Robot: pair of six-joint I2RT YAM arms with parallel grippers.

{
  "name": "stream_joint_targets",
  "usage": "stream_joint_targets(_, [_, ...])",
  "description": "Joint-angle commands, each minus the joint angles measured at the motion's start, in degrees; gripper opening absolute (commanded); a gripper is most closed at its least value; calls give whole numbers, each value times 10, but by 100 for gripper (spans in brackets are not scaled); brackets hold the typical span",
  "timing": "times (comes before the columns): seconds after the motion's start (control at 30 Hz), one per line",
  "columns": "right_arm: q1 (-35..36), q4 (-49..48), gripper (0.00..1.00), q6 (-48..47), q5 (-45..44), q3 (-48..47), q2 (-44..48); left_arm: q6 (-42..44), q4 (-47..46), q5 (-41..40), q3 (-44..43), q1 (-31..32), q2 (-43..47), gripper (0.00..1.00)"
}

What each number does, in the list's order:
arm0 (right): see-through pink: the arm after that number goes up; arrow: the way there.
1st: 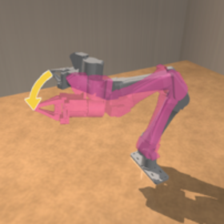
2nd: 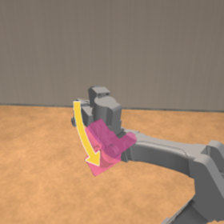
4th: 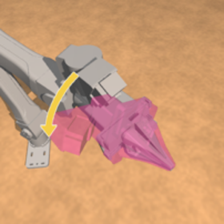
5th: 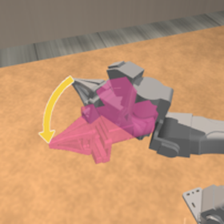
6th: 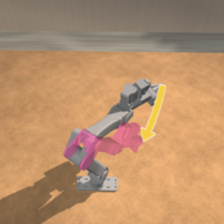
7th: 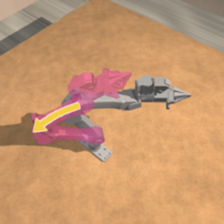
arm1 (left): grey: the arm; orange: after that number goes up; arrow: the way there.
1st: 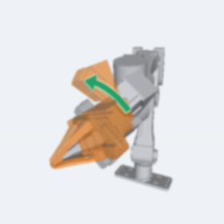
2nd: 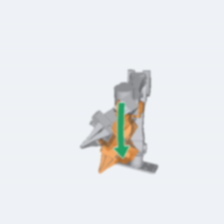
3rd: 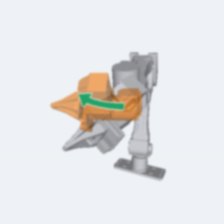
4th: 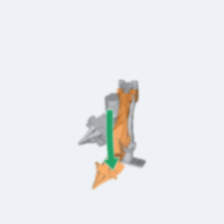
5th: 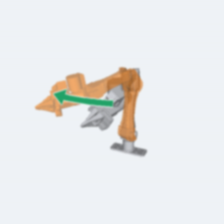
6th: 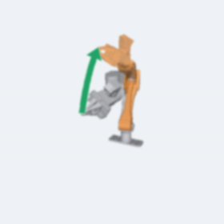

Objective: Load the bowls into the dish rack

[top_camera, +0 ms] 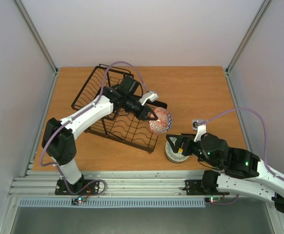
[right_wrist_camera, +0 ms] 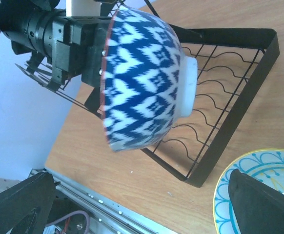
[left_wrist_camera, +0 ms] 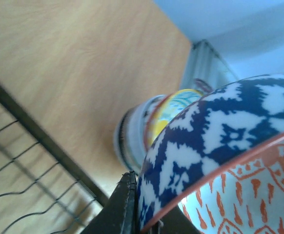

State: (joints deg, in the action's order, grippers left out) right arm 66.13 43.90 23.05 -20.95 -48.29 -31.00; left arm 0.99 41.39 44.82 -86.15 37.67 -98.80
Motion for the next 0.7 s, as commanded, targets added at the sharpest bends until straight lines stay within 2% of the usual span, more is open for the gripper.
stream_joint_targets(0.0, [3, -29, 99, -6, 4, 2, 3, -29, -75, 183, 11, 1, 24, 1])
stream_joint_targets(0.27, [3, -38, 99, -14, 2, 0, 0, -53, -127, 286, 43, 1, 11, 0])
stream_joint_targets(0.67, [3, -56, 99, -30, 14, -13, -20, -55, -122, 216, 49, 1, 2, 0])
